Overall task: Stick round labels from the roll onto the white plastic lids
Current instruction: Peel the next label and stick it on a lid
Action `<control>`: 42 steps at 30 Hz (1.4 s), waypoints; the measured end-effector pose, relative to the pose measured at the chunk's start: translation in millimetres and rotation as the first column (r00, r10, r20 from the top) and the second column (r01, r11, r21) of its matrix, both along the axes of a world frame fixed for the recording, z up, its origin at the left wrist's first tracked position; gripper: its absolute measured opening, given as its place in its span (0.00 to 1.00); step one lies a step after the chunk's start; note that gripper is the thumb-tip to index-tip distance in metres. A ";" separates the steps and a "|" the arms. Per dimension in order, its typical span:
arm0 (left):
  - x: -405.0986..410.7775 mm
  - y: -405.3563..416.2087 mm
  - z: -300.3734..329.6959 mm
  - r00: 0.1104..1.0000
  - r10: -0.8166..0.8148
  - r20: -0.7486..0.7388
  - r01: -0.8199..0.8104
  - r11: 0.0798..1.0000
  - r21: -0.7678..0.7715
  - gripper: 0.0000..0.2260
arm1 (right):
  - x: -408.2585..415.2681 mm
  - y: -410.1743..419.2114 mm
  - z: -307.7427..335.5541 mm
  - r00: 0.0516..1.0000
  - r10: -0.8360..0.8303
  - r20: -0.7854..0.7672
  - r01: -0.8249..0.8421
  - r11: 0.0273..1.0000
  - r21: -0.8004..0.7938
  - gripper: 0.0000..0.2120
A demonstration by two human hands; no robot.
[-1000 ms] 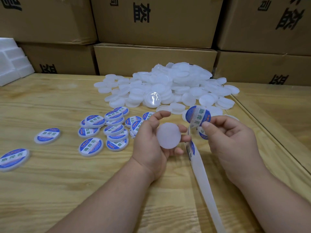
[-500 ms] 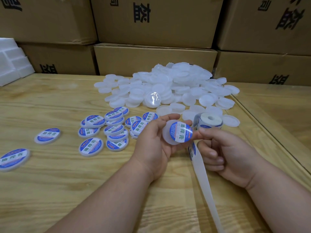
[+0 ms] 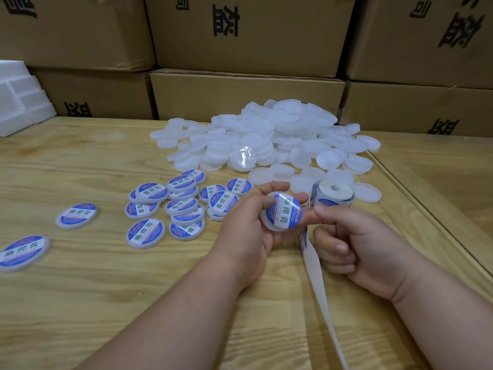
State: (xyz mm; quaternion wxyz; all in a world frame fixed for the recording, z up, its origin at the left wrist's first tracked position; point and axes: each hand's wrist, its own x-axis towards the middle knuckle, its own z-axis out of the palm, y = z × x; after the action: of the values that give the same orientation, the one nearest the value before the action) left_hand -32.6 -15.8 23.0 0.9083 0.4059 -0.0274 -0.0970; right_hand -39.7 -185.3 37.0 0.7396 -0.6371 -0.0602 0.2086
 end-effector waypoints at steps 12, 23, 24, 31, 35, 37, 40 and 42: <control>-0.3 -1.4 0.8 0.999 0.034 0.043 -0.038 0.995 0.090 0.10 | -0.4 1.1 0.1 1.000 0.006 0.006 -0.006 1.000 -0.004 0.15; 1.9 -1.2 -4.3 0.998 0.008 0.067 -0.015 0.995 0.098 0.16 | -0.5 0.3 -1.0 1.000 0.002 0.000 -0.002 1.000 0.003 0.16; 2.1 -1.5 -4.6 0.998 0.010 0.069 -0.017 0.995 0.100 0.17 | -0.5 0.3 -1.0 1.000 0.005 0.001 -0.005 1.000 0.002 0.16; 4.8 -1.1 -8.1 0.996 0.056 0.069 -0.064 0.992 0.111 0.23 | 0.7 -0.7 -1.7 1.000 0.008 -0.015 -0.008 1.000 -0.005 0.24; 4.9 -2.9 -8.7 0.989 0.121 0.081 -0.131 0.982 0.137 0.22 | 0.6 -0.9 -2.4 1.000 -0.001 -0.020 0.001 1.000 0.006 0.23; 5.5 -2.6 -9.0 0.985 0.155 0.077 -0.164 0.979 0.120 0.21 | 1.0 -1.4 -2.4 1.000 -0.017 -0.020 0.017 1.000 0.021 0.22; 6.4 -1.1 -9.0 0.980 0.186 0.066 -0.193 0.974 0.118 0.16 | 2.3 -2.9 -2.4 0.998 -0.052 -0.024 0.053 0.996 0.065 0.23; 6.2 -1.1 -7.9 0.979 0.195 0.054 -0.201 0.971 0.130 0.10 | 3.4 -3.2 -2.8 0.995 -0.096 -0.034 0.099 0.991 0.095 0.22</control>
State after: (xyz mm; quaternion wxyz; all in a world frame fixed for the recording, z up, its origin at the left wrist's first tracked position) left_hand -26.4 -16.9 15.1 0.8832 0.4691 0.0012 0.0006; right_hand -36.2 -188.5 34.2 0.7796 -0.5998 -0.0281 0.1781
